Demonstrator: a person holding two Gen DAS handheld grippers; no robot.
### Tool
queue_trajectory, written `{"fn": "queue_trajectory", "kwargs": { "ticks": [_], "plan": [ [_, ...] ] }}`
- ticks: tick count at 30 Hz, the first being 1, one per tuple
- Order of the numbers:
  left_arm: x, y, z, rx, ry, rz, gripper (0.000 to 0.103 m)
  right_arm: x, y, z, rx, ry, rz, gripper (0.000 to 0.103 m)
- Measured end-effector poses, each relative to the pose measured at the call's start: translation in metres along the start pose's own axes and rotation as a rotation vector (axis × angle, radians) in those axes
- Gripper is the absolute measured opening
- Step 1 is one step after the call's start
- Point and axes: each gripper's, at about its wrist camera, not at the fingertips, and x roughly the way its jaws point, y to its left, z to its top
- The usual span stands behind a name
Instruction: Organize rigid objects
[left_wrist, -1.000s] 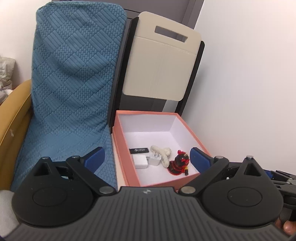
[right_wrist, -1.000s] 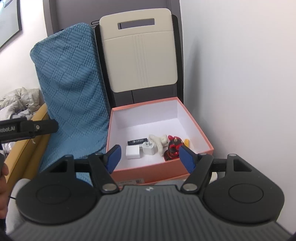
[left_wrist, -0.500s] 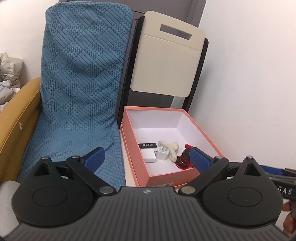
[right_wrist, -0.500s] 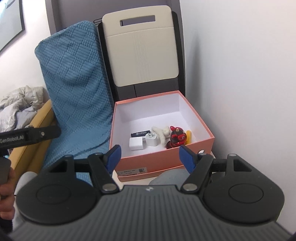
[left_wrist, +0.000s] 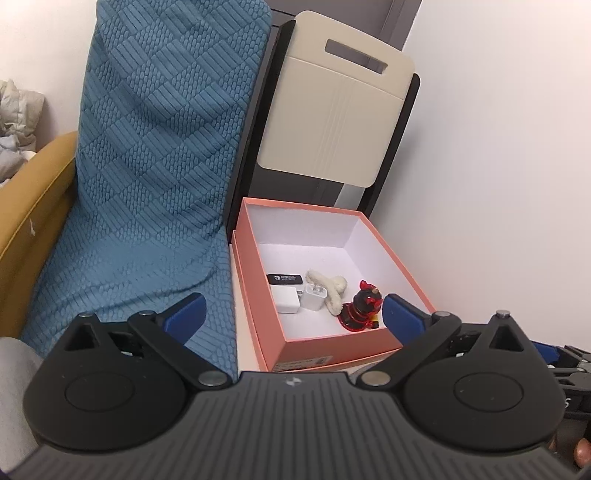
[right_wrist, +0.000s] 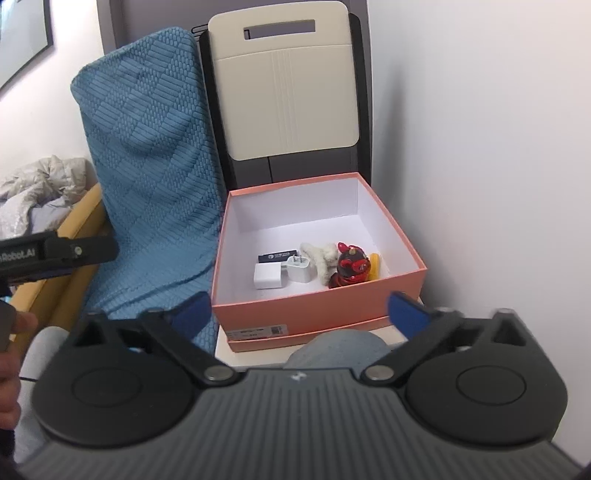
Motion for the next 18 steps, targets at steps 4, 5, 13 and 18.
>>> {"fn": "queue_trajectory", "kwargs": {
  "ticks": [4, 5, 13, 18],
  "plan": [
    [-0.0027, -0.0034, -0.0006, 0.022, -0.003, 0.013, 0.103, 0.0015, 0.0002, -0.0017, 0.015, 0.010, -0.002, 0.103],
    [-0.0032, -0.0041, -0.0007, 0.025, -0.003, 0.014, 0.103, 0.0016, 0.0009, -0.0020, 0.014, 0.011, -0.006, 0.103],
    [-0.0087, -0.0072, -0.0018, 0.033, -0.017, 0.011, 0.103, 0.0031, 0.0018, -0.0005, 0.009, 0.028, -0.011, 0.103],
    [-0.0098, -0.0070, -0.0011, 0.029, -0.016, 0.000, 0.103, 0.0016, 0.0028, 0.0008, 0.006, 0.017, -0.012, 0.103]
  ]
}}
